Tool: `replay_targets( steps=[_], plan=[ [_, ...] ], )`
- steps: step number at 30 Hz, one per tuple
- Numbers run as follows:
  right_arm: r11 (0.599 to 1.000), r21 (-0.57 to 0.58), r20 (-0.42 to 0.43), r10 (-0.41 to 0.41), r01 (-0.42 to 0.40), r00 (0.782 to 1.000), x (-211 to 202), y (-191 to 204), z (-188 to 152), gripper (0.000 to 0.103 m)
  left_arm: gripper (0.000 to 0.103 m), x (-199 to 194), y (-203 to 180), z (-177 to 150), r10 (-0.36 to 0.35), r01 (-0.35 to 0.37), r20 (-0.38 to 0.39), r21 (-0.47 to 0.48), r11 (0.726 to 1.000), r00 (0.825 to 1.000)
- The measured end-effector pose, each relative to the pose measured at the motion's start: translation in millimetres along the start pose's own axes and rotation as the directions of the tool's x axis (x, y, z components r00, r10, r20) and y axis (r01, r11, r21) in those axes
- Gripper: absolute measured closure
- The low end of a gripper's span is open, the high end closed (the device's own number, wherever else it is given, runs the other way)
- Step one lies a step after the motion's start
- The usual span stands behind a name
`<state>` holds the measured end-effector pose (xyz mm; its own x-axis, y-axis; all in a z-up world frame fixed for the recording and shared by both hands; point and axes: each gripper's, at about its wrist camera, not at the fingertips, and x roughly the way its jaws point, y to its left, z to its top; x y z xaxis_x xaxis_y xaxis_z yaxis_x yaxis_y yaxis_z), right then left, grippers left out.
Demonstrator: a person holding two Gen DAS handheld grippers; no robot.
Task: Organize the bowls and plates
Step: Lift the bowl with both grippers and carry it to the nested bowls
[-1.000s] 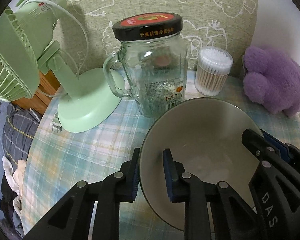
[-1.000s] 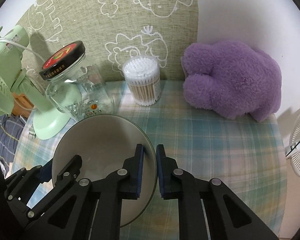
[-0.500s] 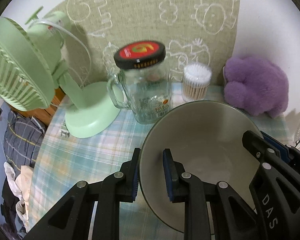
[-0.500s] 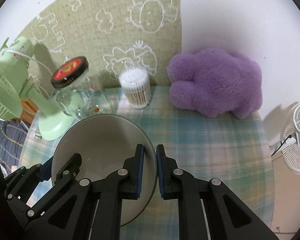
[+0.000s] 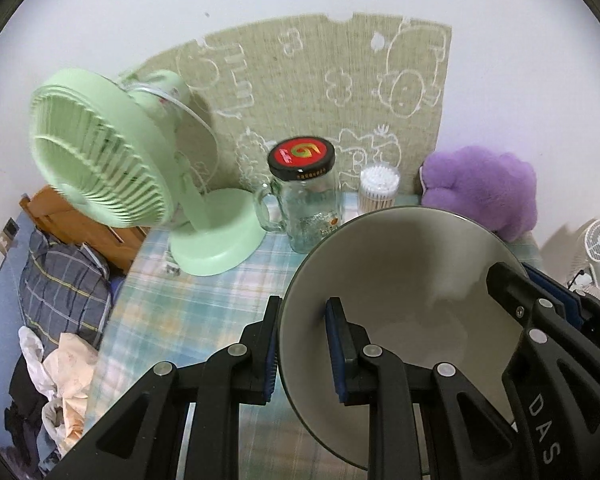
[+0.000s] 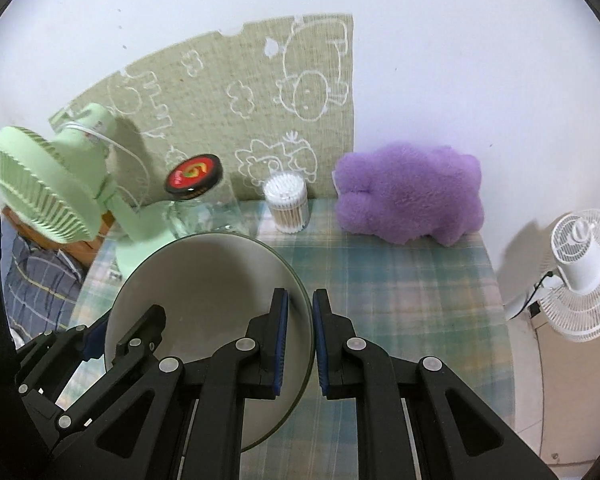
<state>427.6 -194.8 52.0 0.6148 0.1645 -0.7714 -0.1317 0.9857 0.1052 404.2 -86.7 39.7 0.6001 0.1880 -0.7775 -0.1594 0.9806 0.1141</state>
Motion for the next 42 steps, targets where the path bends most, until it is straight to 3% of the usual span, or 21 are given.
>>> replay_targets(
  steps=[20, 27, 42],
  plan=[
    [0.998, -0.024, 0.074, -0.058, 0.060, 0.996, -123, 45, -70, 0.087, 0.083, -100, 50, -69, -0.076, 0.076, 0.068, -0.002, 0.997, 0.995],
    [0.998, 0.001, 0.046, -0.068, 0.068, 0.997, -136, 68, -103, 0.087, 0.083, -116, 76, -102, -0.078, 0.078, 0.076, 0.005, 0.997, 0.994],
    [0.989, 0.045, -0.036, -0.137, 0.139, 0.990, -144, 108, -178, 0.087, 0.083, -114, 112, -170, -0.159, 0.160, -0.008, 0.035, 0.987, 0.987]
  ],
)
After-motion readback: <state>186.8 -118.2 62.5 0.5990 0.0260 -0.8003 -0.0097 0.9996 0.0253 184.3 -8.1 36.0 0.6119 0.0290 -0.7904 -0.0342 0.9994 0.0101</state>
